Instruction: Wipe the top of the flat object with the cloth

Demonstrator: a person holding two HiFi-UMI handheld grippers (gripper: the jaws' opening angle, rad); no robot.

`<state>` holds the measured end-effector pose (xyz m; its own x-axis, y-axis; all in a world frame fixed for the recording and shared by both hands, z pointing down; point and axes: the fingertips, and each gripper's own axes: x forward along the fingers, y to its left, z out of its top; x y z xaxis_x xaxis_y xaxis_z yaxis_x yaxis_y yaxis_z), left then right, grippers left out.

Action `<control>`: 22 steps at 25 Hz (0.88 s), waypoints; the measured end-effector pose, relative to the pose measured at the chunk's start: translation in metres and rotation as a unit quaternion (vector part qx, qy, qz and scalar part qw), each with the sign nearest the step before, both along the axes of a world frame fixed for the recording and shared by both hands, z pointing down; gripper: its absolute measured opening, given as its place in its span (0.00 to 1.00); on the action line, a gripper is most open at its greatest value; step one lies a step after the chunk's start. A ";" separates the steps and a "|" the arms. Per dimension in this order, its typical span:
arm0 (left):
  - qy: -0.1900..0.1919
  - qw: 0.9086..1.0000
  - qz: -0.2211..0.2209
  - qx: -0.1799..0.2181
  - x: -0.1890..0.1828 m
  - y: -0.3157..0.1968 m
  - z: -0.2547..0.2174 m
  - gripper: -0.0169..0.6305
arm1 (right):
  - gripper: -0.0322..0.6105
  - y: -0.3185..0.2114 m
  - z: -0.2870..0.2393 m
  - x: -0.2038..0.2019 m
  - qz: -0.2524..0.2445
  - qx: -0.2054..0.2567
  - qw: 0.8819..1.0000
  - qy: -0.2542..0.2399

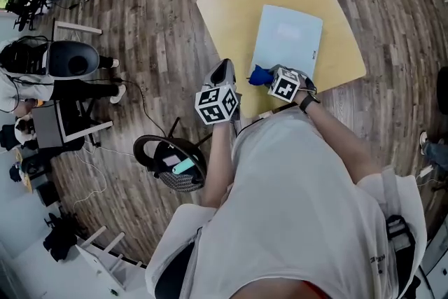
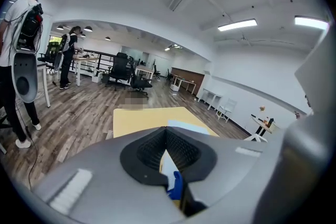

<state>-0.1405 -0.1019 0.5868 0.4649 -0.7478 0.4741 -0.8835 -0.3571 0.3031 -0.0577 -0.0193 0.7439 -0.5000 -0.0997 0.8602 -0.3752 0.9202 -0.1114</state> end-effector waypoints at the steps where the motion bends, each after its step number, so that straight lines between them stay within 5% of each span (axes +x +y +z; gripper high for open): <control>1: 0.002 1.000 0.010 0.000 0.007 -0.001 0.000 0.04 | 0.22 0.005 0.000 0.013 0.017 -0.004 1.000 0.001; 12: 0.008 0.994 0.112 -0.004 0.091 -0.001 0.008 0.03 | 0.22 0.061 0.008 0.150 0.207 -0.068 0.976 0.022; 17: -0.003 0.990 0.138 0.007 0.111 -0.008 -0.004 0.04 | 0.22 0.057 0.008 0.159 0.215 -0.090 0.972 0.033; 22: -0.014 0.990 0.132 0.043 0.107 -0.035 -0.035 0.03 | 0.21 -0.003 -0.036 0.139 0.230 -0.011 0.973 -0.018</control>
<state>-0.0331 -0.1364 0.5519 0.6363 -0.6407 0.4296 -0.7642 -0.5997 0.2376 0.0814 -0.0226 0.7074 -0.4366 -0.3015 0.8476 -0.7422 0.6531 -0.1500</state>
